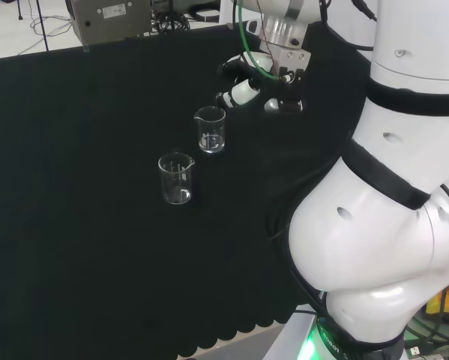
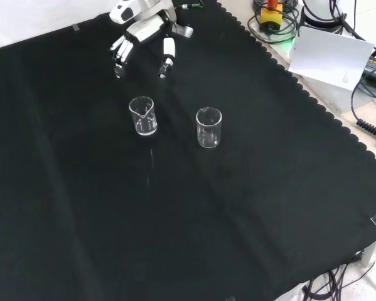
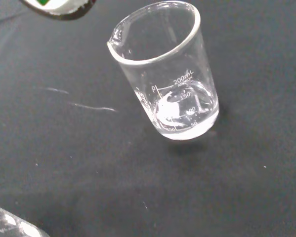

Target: Pick up the beaker on the right.

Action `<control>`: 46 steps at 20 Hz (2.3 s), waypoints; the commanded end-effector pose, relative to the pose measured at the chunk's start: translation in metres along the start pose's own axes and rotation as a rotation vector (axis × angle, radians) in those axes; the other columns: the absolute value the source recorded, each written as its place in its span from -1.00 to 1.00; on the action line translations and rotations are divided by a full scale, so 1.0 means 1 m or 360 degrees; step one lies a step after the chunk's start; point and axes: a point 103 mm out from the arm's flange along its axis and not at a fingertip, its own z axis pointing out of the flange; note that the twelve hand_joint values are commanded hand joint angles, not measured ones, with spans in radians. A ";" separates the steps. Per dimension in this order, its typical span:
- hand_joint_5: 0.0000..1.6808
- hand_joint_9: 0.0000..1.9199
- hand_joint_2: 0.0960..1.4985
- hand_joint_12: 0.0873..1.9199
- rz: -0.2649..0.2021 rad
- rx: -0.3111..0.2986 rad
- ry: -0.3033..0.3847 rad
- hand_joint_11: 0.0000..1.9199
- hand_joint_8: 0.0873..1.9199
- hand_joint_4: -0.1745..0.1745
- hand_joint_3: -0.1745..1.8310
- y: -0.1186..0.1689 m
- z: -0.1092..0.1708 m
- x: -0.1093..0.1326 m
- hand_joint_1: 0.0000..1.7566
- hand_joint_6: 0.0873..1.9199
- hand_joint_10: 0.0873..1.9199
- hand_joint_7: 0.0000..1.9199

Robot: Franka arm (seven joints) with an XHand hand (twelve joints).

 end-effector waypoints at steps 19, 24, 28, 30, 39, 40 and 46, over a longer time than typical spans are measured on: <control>-0.42 -0.45 -0.33 0.44 -0.0236 -0.0082 0.0399 -0.85 -0.26 -0.38 -0.30 0.032 0.075 -0.026 -0.05 -1.00 -0.33 -0.66; -0.42 -0.44 -0.33 0.44 -0.0250 -0.0058 0.0430 -0.85 -0.26 -0.38 -0.30 0.038 0.082 -0.032 -0.05 -1.00 -0.34 -0.66; -0.41 -0.47 -0.34 0.45 -0.0270 -0.0053 0.0438 -0.90 -0.27 -0.37 -0.29 0.042 0.089 -0.035 0.03 -1.00 -0.35 -0.67; -0.41 -0.49 -0.37 0.45 -0.0282 -0.0053 0.0460 -0.93 -0.27 -0.36 -0.26 0.044 0.092 -0.036 0.06 -1.00 -0.35 -0.68; -0.39 -0.51 -0.40 0.45 -0.0345 -0.0077 0.0569 -0.95 -0.27 -0.34 -0.23 0.054 0.106 -0.034 0.07 -1.00 -0.35 -0.68; -0.39 -0.51 -0.40 0.45 -0.0349 -0.0080 0.0576 -0.95 -0.27 -0.34 -0.23 0.055 0.107 -0.033 0.07 -1.00 -0.35 -0.68; -0.36 -0.50 -0.40 0.45 -0.0346 -0.0070 0.0628 -0.95 -0.26 -0.34 -0.22 0.061 0.115 -0.033 0.07 -1.00 -0.34 -0.66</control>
